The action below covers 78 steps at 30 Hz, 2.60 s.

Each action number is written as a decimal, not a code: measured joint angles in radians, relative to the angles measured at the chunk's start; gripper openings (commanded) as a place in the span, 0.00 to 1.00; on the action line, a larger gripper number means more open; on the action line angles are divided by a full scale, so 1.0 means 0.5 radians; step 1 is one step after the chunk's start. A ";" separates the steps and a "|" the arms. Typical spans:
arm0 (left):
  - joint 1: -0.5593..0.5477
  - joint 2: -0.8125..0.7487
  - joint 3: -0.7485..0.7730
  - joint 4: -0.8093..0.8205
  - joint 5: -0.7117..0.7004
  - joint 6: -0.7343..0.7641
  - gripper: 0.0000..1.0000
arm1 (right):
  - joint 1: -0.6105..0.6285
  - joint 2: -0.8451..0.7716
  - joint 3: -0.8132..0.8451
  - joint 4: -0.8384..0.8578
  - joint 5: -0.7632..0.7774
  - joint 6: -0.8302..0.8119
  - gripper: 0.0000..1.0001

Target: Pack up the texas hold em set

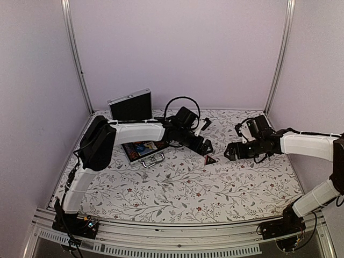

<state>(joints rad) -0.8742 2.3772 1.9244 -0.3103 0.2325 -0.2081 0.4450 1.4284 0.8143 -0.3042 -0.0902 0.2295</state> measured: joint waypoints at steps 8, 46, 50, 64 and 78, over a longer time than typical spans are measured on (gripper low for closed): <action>0.000 0.259 0.349 -0.021 0.127 0.031 0.88 | -0.014 -0.045 -0.037 0.033 0.002 0.039 0.99; -0.127 0.175 0.011 -0.053 0.166 0.162 0.79 | -0.014 -0.027 -0.072 0.106 -0.156 0.089 0.99; -0.187 0.175 0.041 -0.097 -0.014 0.124 0.85 | -0.014 -0.021 -0.072 0.117 -0.166 0.089 0.99; -0.257 0.180 0.069 -0.142 -0.305 0.098 0.88 | -0.014 -0.021 -0.072 0.120 -0.164 0.086 0.99; -0.305 0.207 0.077 -0.136 -0.433 0.389 0.78 | -0.014 -0.021 -0.072 0.120 -0.163 0.086 0.99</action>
<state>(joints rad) -1.0267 2.4805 1.9629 -0.3782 0.0158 -0.0135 0.4377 1.4178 0.7780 -0.2443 -0.1715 0.2726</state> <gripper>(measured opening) 0.804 0.989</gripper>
